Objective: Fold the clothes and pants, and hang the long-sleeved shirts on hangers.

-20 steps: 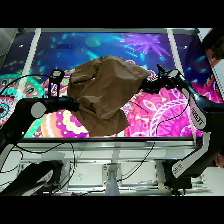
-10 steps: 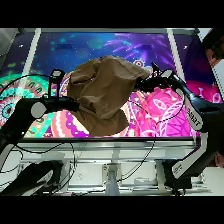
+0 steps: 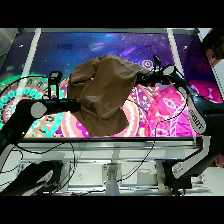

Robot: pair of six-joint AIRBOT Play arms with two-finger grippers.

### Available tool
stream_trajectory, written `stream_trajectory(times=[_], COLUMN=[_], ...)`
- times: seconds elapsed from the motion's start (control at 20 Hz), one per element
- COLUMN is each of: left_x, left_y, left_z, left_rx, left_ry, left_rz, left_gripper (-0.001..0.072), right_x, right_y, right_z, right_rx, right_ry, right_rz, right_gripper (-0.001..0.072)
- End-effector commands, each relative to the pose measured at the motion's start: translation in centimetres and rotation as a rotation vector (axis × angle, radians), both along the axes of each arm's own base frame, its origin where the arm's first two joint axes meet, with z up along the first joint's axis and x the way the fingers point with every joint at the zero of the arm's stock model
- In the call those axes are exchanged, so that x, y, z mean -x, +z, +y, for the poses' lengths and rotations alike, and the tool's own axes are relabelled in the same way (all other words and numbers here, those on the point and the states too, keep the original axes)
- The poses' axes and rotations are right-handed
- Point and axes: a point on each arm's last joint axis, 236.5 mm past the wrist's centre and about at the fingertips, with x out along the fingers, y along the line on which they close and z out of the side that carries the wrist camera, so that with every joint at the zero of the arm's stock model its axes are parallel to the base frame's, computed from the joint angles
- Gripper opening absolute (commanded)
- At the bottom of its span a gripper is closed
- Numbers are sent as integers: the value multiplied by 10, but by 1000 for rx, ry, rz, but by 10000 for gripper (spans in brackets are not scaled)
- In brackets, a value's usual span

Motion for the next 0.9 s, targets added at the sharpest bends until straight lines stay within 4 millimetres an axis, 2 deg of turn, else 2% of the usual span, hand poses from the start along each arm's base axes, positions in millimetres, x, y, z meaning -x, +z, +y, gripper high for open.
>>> stream_trajectory(times=[0.0,0.15,0.25,0.3,0.35,0.4,0.45,0.85], left_x=[40,85,111,122,130,133,133,98], left_y=[-36,-72,-92,-100,-106,-110,-113,-110], left_z=[2,-13,-22,-25,-28,-30,-33,-40], left_rx=[14,92,132,147,163,175,187,228], left_ry=[42,53,56,62,71,79,78,123], left_rz=[192,370,455,489,512,518,510,352], left_gripper=[304,318,692,708,682,607,594,569], right_x=[-8,-6,-4,-2,-2,-2,-2,-2], right_y=[32,36,35,34,34,34,34,34], right_z=[-8,-7,-6,-6,-6,-6,-6,-6], right_rx=[63,61,60,59,59,59,59,59], right_ry=[29,34,42,45,45,45,45,45], right_rz=[-91,-92,-82,-77,-76,-76,-77,-77], right_gripper=[36,36,36,36,36,36,36,36])
